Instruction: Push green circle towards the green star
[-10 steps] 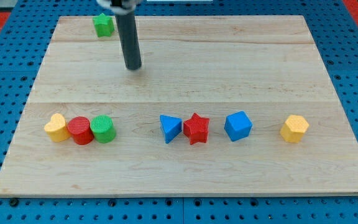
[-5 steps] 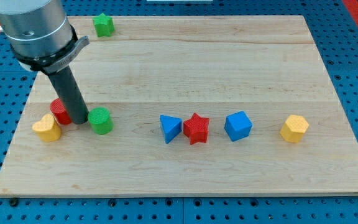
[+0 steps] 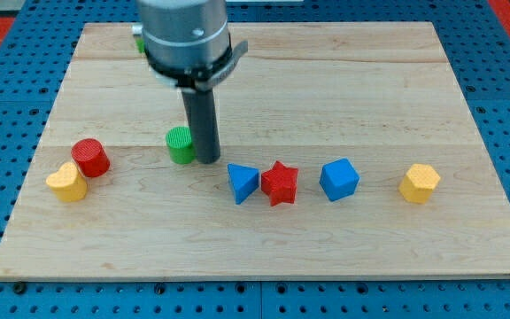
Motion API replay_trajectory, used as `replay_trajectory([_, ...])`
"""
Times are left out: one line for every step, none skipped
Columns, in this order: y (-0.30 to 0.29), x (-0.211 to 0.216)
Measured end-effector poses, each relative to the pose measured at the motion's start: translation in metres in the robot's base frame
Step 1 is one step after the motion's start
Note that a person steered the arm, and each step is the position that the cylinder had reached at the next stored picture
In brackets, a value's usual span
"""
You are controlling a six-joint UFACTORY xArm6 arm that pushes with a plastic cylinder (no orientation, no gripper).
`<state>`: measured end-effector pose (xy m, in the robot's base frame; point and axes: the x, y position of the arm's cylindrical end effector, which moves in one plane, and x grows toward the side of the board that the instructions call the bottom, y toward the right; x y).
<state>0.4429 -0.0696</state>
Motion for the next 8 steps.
replay_trajectory([-0.066,-0.032])
replay_trajectory([-0.014,0.004])
replay_trajectory([-0.047,0.016])
replay_trajectory([-0.107,-0.033])
replay_trajectory([-0.146,-0.058])
replay_trajectory([-0.128,-0.024])
replay_trajectory([-0.195,-0.053])
replay_trajectory([-0.189,-0.104])
